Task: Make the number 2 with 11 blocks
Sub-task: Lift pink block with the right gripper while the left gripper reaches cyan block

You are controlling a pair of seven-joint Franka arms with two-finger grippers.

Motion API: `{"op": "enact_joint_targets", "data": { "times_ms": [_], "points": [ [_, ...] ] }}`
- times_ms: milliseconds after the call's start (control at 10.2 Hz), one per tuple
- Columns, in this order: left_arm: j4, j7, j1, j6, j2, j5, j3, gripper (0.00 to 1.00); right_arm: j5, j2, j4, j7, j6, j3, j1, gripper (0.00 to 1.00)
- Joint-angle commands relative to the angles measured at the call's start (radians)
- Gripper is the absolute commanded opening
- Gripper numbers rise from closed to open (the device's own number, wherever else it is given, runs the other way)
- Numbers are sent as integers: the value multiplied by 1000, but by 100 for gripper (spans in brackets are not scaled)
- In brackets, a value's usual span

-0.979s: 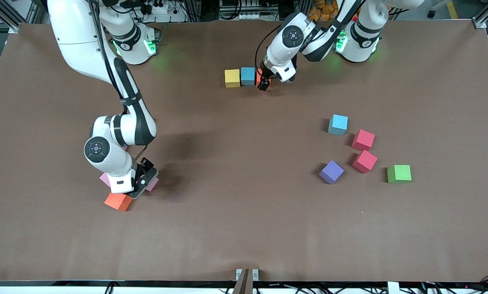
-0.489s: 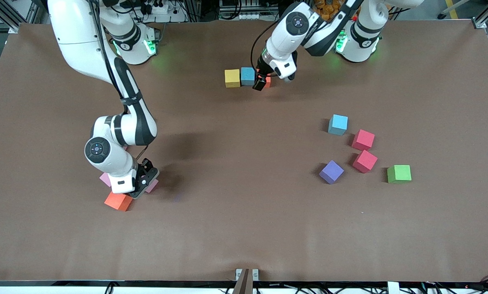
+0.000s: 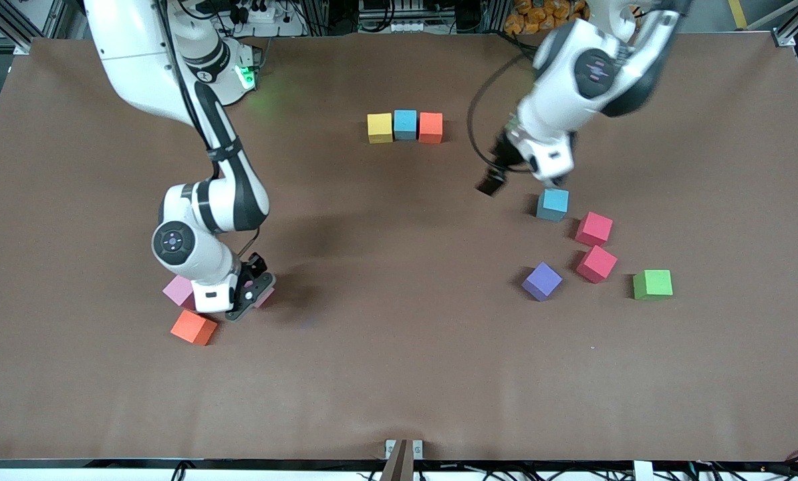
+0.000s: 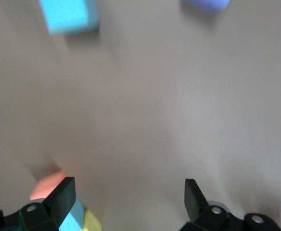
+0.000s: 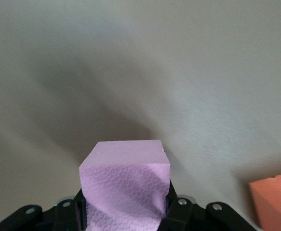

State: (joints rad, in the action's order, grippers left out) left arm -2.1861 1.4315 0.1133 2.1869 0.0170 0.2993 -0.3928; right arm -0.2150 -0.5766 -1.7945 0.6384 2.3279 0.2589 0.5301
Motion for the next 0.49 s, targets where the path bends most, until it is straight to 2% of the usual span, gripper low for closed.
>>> {"op": "enact_joint_targets", "data": {
  "times_ms": [0, 98, 294, 391],
  "points": [
    [-19, -341, 6, -22, -20, -104, 121, 100, -14, 59, -20, -171, -48, -1, 62, 23],
    [-49, -488, 6, -21, -19, -158, 153, 100, -14, 79, -22, -274, -71, 0, 103, 24],
    [-87, -697, 3, -21, -18, -309, 164, 100, -12, 104, -40, -482, -71, 2, 207, 24],
    [-101, -844, 2, -19, -19, -346, 181, 100, -10, 106, -42, -594, -71, 2, 258, 24]
  ]
}}
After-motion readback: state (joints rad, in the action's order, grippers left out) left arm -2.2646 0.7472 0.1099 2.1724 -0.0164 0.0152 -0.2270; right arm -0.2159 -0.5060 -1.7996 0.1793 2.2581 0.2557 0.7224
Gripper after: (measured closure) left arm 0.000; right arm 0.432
